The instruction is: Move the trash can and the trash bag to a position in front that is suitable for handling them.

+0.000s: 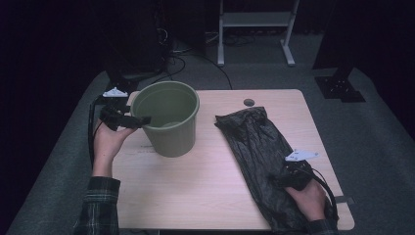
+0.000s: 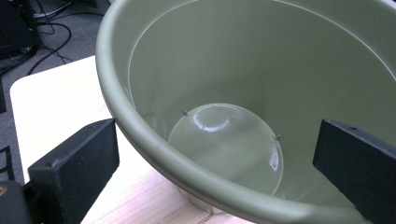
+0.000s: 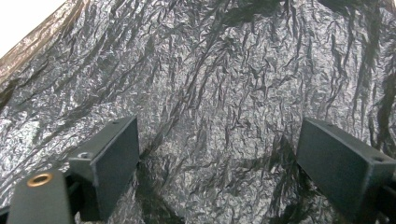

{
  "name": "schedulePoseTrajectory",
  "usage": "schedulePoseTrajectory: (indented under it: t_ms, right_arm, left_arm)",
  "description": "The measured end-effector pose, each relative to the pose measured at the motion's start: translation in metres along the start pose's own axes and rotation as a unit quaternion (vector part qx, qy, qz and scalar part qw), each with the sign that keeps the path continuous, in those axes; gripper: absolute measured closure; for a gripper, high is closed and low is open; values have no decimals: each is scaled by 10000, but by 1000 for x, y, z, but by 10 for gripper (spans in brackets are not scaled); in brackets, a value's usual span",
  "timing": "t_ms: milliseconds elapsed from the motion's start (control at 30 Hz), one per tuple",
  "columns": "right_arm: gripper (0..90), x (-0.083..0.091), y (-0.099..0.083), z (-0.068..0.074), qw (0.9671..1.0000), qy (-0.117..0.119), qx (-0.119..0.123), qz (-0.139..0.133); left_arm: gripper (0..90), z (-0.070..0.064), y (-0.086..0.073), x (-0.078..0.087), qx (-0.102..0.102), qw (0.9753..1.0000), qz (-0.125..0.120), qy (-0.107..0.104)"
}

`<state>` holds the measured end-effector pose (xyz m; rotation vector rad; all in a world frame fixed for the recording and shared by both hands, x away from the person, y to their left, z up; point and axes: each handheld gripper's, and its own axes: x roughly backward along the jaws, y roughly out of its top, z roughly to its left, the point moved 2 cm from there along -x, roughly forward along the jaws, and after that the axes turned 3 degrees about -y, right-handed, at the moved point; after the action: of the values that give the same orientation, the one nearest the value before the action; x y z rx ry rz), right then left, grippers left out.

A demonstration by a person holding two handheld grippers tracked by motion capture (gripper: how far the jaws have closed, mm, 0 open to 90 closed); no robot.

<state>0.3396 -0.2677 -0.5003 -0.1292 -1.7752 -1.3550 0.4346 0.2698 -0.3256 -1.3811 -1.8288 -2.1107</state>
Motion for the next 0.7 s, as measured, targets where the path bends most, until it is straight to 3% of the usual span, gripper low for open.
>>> schedulePoseTrajectory:
  t_ms: [200,467,700]
  right_arm:
    - [124,0,0,0,10000,2,8,-1]
    - [124,0,0,0,10000,2,6,-2]
    - [124,0,0,0,10000,-1,2,-1]
  left_arm:
    - [0,1,0,-4,87,9999,23,-86]
    - [0,-5,-1,-5,35,9999,-21,-129]
    - [0,-18,-1,-7,-44,9997,2,-235]
